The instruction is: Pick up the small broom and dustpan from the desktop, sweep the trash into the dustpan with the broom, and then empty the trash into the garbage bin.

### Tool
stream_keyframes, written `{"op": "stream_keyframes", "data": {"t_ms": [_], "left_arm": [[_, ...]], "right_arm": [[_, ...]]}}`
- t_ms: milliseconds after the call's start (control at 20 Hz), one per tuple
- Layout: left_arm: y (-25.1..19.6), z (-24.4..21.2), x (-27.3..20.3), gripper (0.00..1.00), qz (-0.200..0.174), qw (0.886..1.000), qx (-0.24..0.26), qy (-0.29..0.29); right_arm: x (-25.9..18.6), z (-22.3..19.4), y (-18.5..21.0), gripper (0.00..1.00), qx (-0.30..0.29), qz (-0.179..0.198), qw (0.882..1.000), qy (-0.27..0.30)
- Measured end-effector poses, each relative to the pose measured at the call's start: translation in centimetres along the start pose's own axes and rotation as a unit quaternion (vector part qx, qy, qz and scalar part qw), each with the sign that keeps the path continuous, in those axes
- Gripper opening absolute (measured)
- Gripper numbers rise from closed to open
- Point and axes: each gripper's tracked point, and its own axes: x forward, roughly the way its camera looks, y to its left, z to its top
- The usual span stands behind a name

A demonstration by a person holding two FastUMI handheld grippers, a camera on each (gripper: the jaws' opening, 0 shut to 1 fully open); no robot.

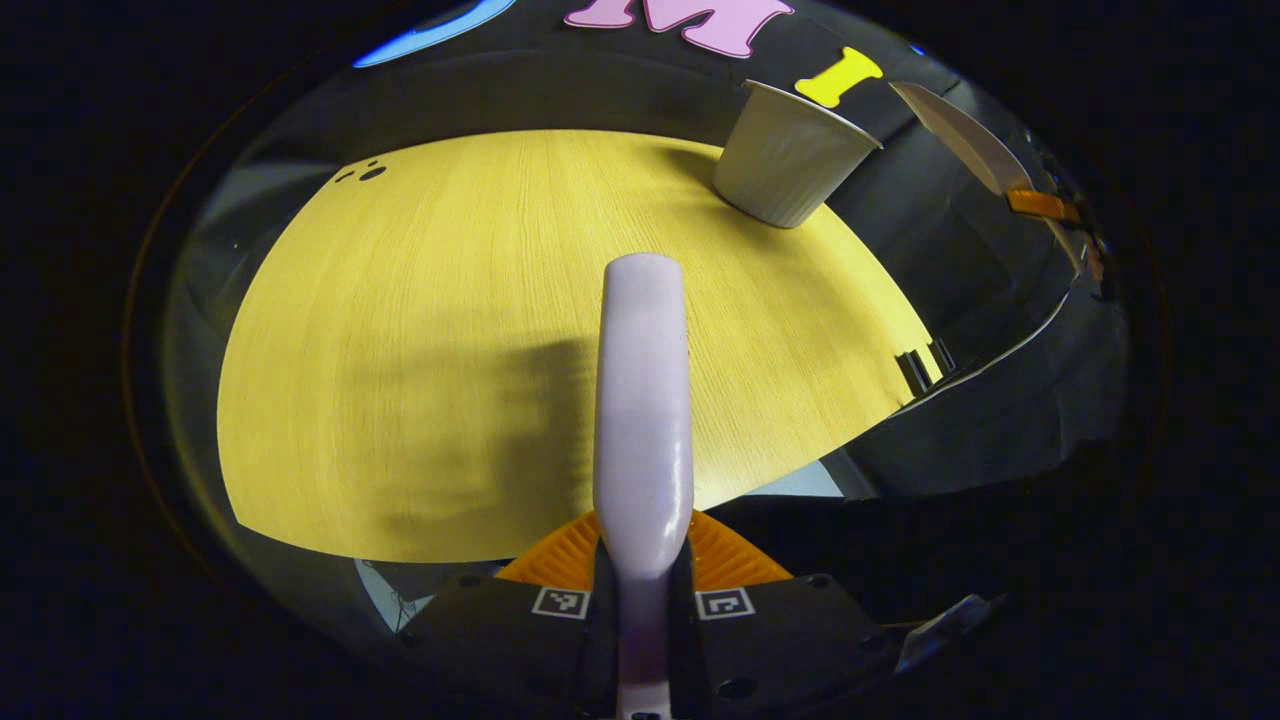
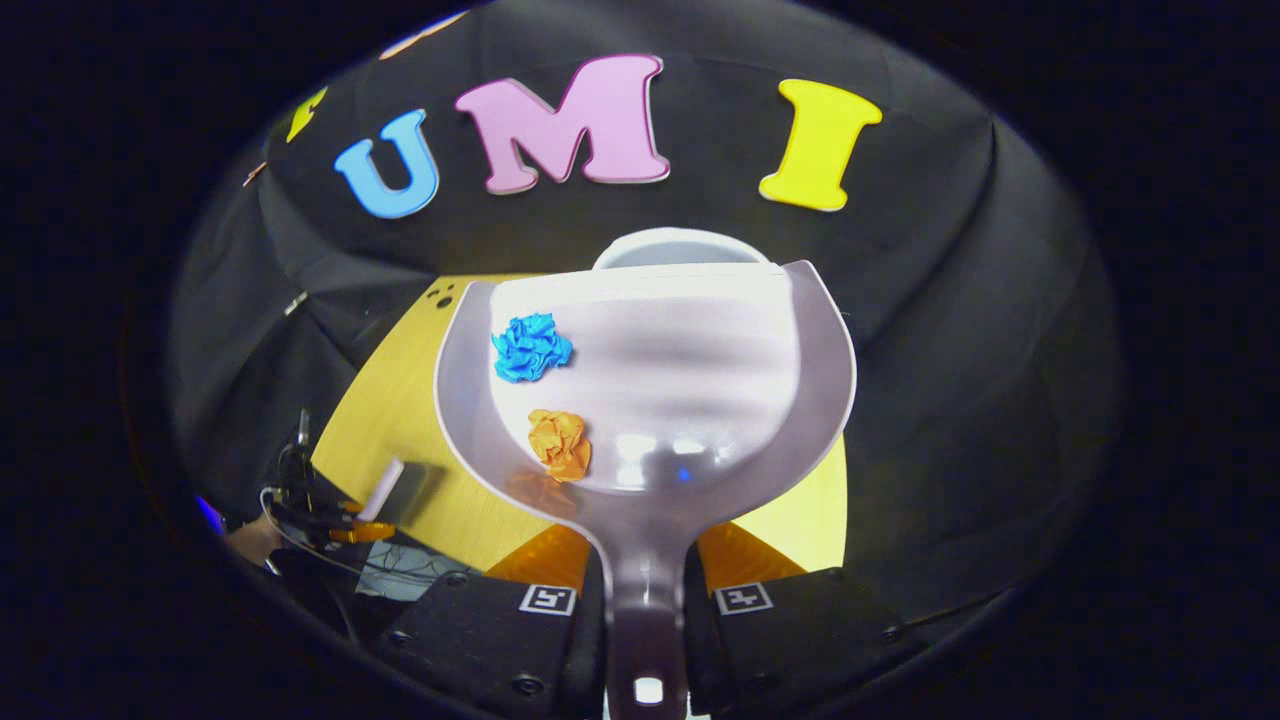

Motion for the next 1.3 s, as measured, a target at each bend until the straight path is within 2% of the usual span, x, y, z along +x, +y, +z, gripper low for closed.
{"op": "stream_keyframes", "data": {"t_ms": [50, 200, 350, 400, 450, 550, 750, 1000, 1300], "left_arm": [[0.2, 0.5, -0.3, 0.24, 0.001, 1.000, -0.004, -0.002], [0.7, 2.0, -0.9, 0.24, 0.003, 1.000, -0.012, -0.013], [2.0, 3.1, -1.4, 0.24, 0.014, 0.999, -0.025, -0.026], [2.4, 3.3, -1.3, 0.24, 0.014, 0.999, -0.034, -0.030], [2.8, 3.5, -1.0, 0.24, 0.015, 0.998, -0.048, -0.033], [4.0, 3.8, -0.3, 0.24, 0.022, 0.995, -0.091, -0.034], [4.7, 5.1, -0.1, 0.22, 0.003, 0.986, -0.161, -0.046], [6.5, 5.5, 0.1, 0.24, 0.033, 0.989, -0.137, -0.037], [6.4, 5.9, 0.7, 0.24, 0.023, 0.989, -0.145, -0.025]], "right_arm": [[0.9, 2.2, -1.5, 0.31, -0.007, -0.010, 1.000, -0.008], [3.8, 6.2, -4.0, 0.35, -0.015, -0.034, 0.999, -0.024], [7.4, 8.5, -7.1, 0.35, -0.055, -0.085, 0.994, -0.032], [8.5, 9.2, -8.1, 0.31, -0.069, -0.105, 0.991, -0.038], [9.7, 9.8, -8.8, 0.35, -0.079, -0.122, 0.988, -0.049], [11.6, 10.6, -10.0, 0.35, -0.098, -0.153, 0.981, -0.062], [14.2, 11.7, -9.9, 0.35, -0.083, -0.165, 0.980, -0.074], [15.3, 13.4, -11.6, 0.35, -0.123, -0.229, 0.956, -0.133], [17.3, 13.5, -12.3, 0.35, -0.193, -0.279, 0.929, -0.147]]}}
